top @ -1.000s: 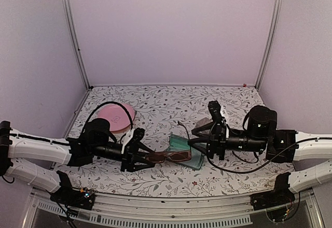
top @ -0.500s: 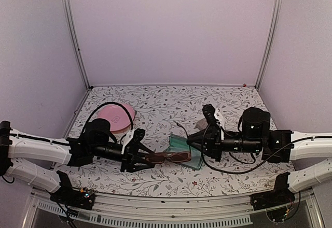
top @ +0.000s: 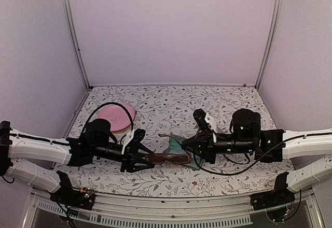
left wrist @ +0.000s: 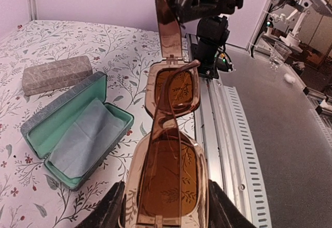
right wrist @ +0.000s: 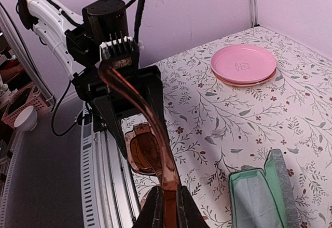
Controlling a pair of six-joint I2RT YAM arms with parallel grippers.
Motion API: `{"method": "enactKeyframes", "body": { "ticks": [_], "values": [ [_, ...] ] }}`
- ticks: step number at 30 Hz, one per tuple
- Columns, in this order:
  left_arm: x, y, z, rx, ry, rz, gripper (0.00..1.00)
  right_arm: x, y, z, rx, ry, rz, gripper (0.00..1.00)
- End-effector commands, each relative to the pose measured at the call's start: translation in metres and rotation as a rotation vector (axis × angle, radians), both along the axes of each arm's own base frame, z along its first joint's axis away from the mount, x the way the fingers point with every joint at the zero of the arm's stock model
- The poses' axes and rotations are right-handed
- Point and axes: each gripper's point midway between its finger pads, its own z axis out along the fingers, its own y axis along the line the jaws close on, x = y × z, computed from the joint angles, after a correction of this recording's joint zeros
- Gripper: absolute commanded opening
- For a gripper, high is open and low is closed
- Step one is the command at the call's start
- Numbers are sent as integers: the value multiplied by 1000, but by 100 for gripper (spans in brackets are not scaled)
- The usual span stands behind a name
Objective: Organize the sunglasses
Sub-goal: Fold the right temple of the sunglasses with the sunglasses.
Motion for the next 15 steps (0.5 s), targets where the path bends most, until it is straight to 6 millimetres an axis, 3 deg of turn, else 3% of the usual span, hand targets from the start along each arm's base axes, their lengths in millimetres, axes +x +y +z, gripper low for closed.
{"method": "enactKeyframes", "body": {
  "ticks": [1,15],
  "values": [
    [0,-5,16,-42,-40,-11,19,-4,10,-1,8,27,51,12],
    [1,-6,13,-35,-43,-13,19,-6,23,-19,-44,74,90,14]
  ]
}}
